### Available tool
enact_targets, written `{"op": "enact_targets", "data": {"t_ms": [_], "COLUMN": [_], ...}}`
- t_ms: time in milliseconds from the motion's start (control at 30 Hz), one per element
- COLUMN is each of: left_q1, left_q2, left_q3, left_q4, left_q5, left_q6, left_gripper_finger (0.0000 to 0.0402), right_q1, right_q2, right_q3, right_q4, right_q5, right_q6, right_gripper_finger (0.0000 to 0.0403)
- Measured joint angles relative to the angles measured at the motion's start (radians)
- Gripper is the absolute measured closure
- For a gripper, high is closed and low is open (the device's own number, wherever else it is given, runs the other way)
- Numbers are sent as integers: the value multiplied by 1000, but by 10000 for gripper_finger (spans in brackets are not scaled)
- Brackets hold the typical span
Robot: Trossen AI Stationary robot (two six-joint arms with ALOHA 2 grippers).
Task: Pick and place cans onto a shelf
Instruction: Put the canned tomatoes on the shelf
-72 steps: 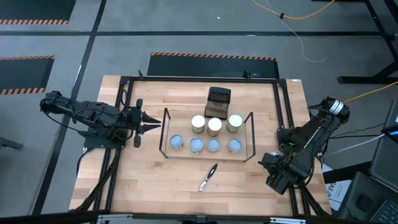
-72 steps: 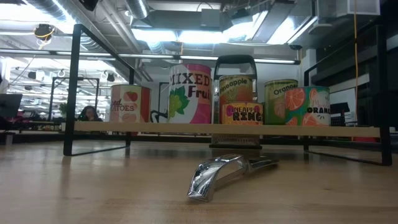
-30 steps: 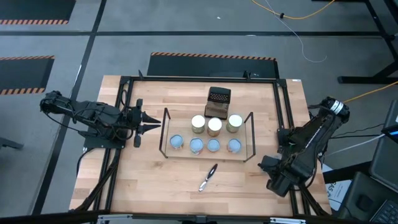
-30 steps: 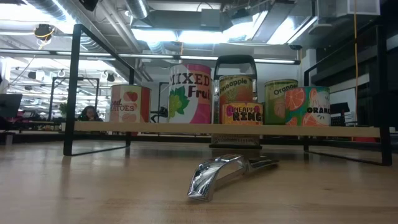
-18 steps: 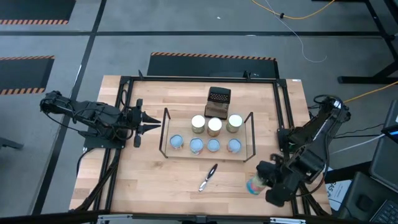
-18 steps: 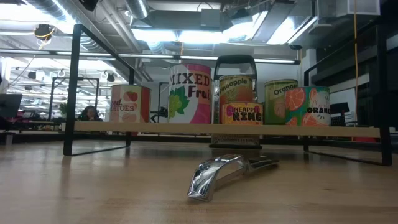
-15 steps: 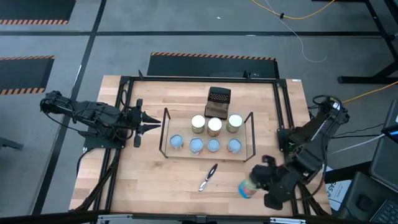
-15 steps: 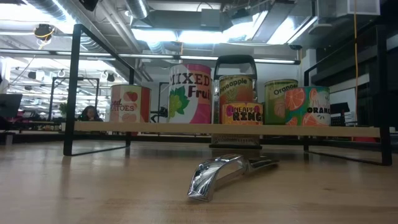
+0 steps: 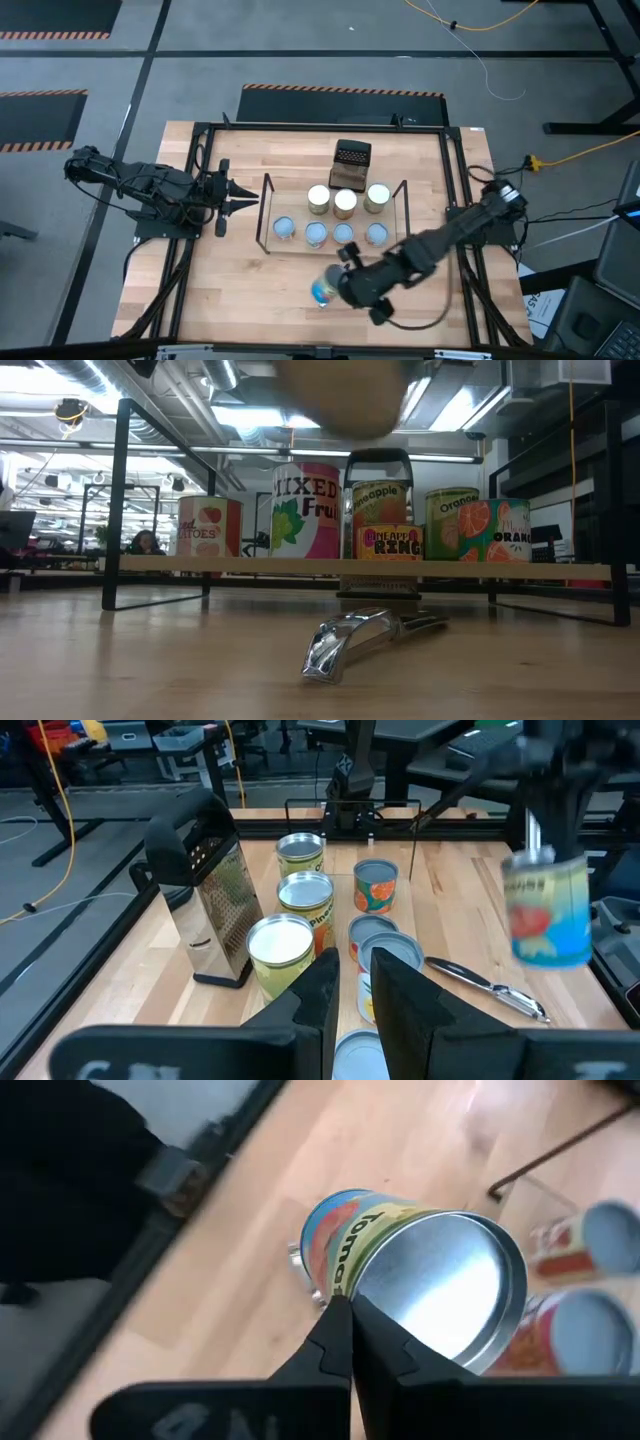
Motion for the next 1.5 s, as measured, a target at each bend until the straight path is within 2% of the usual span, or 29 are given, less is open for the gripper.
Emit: {"op": "enact_targets", "data": {"t_ms": [200,433,1033,1300,1500], "left_q1": [0,0,0,0,0], "left_q2": [0,0,0,0,0], "left_q3": [0,0,0,0,0], "left_q4": [0,0,0,0,0], "left_q5": [0,0,0,0,0], "left_q6": [0,0,-1,-1,0], "left_gripper_finger": [347,347,347,347,347], "right_q1": [-82,-136,-141,-141,-141], "right_q2": [133,227,247,247,247], "right_q3": [29,29,20,19,19], "right_q4": [18,23,31,32,32], "right_q5": [-37,-79,-79,-82,-82], "right_q6": [-129,-158,-159,-157,-157], "right_gripper_finger": [402,402,401,373,370]}}
